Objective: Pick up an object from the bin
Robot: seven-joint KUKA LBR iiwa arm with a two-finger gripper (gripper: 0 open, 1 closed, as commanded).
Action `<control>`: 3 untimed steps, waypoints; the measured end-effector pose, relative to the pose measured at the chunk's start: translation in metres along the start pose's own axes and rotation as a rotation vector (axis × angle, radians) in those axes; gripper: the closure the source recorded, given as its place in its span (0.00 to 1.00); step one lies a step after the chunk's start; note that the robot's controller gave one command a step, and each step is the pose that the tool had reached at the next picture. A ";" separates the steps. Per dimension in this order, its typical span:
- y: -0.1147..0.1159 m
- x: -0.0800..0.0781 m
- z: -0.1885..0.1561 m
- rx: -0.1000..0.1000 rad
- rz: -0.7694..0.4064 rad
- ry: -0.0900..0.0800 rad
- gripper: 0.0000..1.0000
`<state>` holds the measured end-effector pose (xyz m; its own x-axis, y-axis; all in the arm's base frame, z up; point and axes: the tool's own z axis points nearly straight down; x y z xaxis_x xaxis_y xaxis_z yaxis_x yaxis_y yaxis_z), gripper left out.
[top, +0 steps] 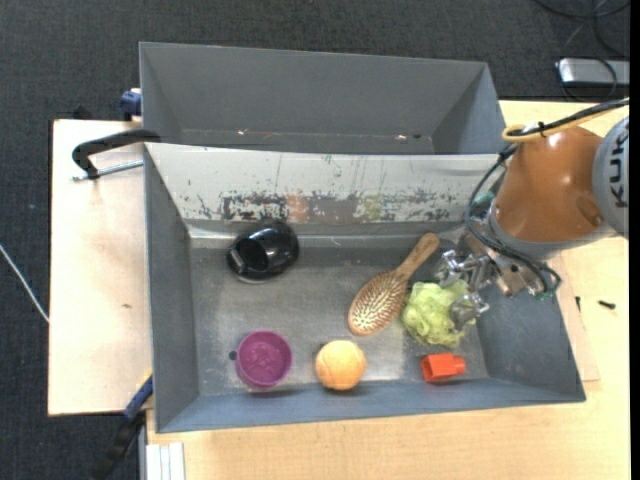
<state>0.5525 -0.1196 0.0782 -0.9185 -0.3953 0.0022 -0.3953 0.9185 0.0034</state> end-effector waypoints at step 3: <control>0.000 0.000 -0.030 0.006 0.007 -0.008 1.00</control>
Offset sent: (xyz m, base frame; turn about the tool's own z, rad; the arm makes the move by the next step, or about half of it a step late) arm -0.0002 0.0001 0.0473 0.0000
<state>0.5523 -0.1193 0.1084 -0.9211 -0.3892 -0.0057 -0.3892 0.9211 -0.0022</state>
